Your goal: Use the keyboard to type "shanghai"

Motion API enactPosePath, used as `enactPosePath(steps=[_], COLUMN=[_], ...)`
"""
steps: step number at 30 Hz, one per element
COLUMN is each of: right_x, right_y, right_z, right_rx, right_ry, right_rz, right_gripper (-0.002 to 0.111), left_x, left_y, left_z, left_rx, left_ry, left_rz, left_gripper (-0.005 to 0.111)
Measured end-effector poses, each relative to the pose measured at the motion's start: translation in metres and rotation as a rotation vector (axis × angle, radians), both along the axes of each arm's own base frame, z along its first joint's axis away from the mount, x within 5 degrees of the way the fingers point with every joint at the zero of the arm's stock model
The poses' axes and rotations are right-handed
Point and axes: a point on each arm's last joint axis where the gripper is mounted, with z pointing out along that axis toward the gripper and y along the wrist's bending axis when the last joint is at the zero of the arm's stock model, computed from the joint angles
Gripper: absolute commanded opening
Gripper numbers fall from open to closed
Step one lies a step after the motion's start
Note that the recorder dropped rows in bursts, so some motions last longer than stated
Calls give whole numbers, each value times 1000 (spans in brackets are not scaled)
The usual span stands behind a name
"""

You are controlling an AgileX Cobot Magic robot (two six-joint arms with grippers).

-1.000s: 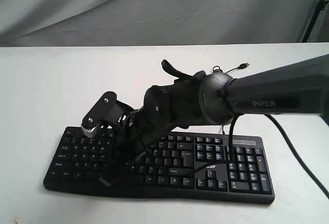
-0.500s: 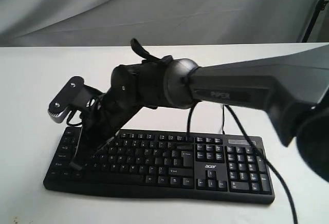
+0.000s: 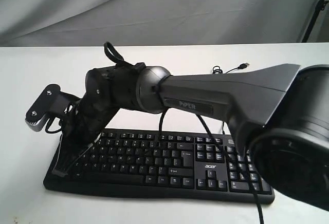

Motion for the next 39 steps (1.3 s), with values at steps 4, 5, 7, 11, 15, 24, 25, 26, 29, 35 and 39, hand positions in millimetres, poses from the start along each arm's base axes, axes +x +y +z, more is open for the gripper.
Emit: enactPosePath(steps=[4,5,7,11,15,24,25,26,29,35,39], right_x=[-1,-1,-1,-1,-1,-1,-1,-1,1,-1,-10], right_y=[1,1,1,1,1,1,1,0,-2,-9,-28], right_z=[-9,-9,-9,-11,-13,-16,-16,-14,-5,4,12], right_rx=[-16,-16,-16,-19,-22,-27,-28,-33,-39,-97,-115], right_ry=[7,7,7,12,14,21,20,10,-20,-13,-19], right_rz=[4,4,4,0,-2,-7,-8,-7,-2,5,-26], right_gripper=[0,0,0,0,0,0,0,0,0,0,0], left_x=[0,0,0,0,0,0,0,0,0,0,0], left_y=[0,0,0,0,0,0,0,0,0,0,0], left_z=[0,0,0,0,0,0,0,0,0,0,0], left_rx=[0,0,0,0,0,0,0,0,0,0,0], left_ry=[0,0,0,0,0,0,0,0,0,0,0], left_rz=[0,0,0,0,0,0,0,0,0,0,0], left_gripper=[0,0,0,0,0,0,0,0,0,0,0])
